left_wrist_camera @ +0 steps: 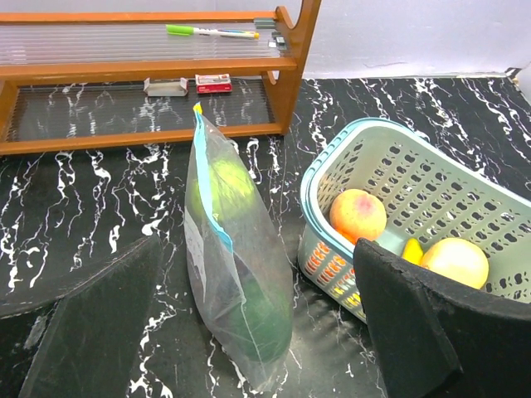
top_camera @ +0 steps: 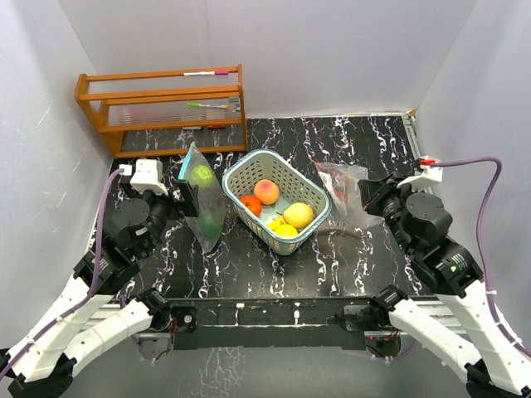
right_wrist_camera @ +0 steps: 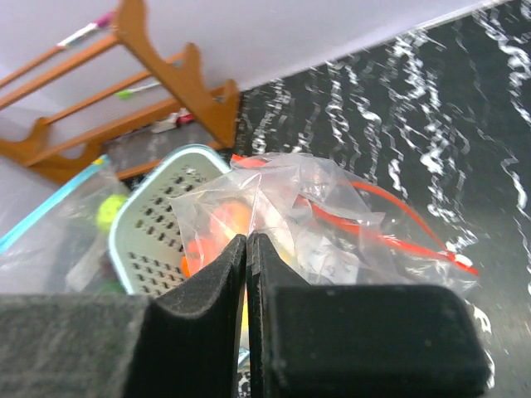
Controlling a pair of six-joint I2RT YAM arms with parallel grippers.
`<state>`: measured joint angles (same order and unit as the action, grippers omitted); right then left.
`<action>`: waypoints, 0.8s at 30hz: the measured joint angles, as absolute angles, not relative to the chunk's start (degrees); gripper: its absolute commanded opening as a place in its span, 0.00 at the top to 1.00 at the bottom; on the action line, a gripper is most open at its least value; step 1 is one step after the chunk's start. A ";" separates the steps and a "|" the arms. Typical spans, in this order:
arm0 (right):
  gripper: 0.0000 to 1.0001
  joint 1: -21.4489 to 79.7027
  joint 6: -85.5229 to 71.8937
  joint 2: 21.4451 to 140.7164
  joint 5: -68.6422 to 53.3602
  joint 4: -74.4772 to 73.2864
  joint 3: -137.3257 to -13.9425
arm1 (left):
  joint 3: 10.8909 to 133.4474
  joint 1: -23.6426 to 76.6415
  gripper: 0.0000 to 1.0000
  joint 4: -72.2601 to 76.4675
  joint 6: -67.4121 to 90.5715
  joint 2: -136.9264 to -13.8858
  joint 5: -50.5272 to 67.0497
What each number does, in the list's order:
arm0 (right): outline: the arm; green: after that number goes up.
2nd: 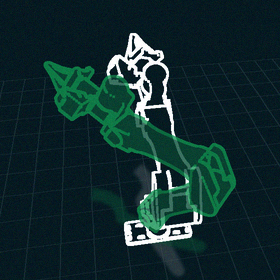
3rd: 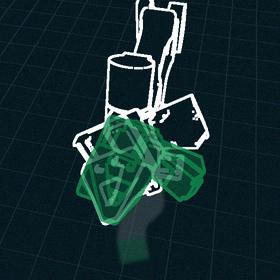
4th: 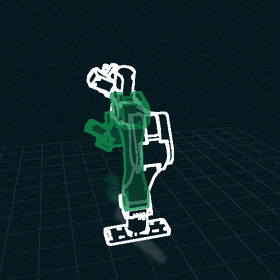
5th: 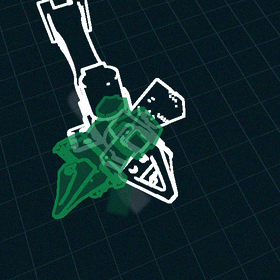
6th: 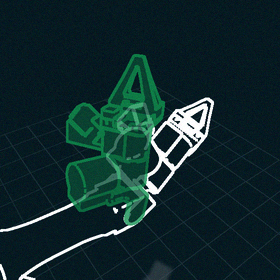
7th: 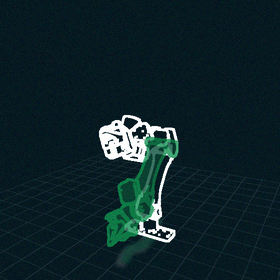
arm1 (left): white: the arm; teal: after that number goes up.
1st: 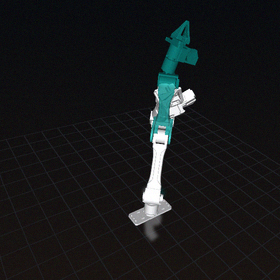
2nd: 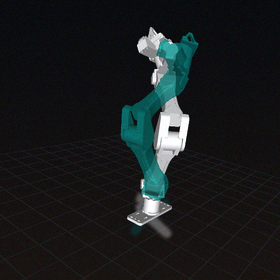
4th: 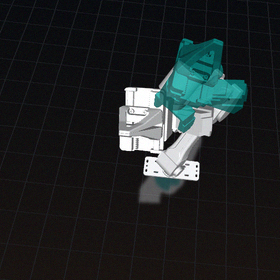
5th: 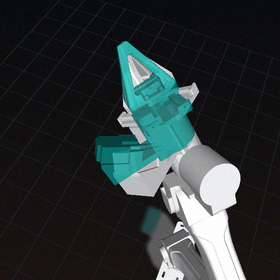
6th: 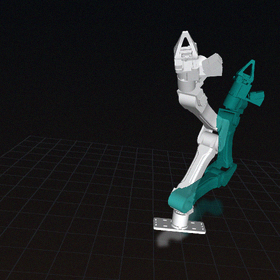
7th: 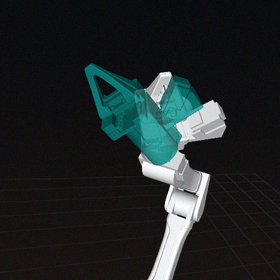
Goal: Place the food in the zip-top bag and seal the zipper
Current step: Pick up the zipper food storage bag at the center of the board, then open the zipper of the food storage bag.
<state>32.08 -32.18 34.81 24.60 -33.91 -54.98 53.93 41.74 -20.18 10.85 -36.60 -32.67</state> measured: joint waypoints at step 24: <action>0.92 32.08 -32.84 43.88 -18.90 -8.62 -63.64 | 35.59 41.71 0.03 -9.96 18.76 -30.04 -19.92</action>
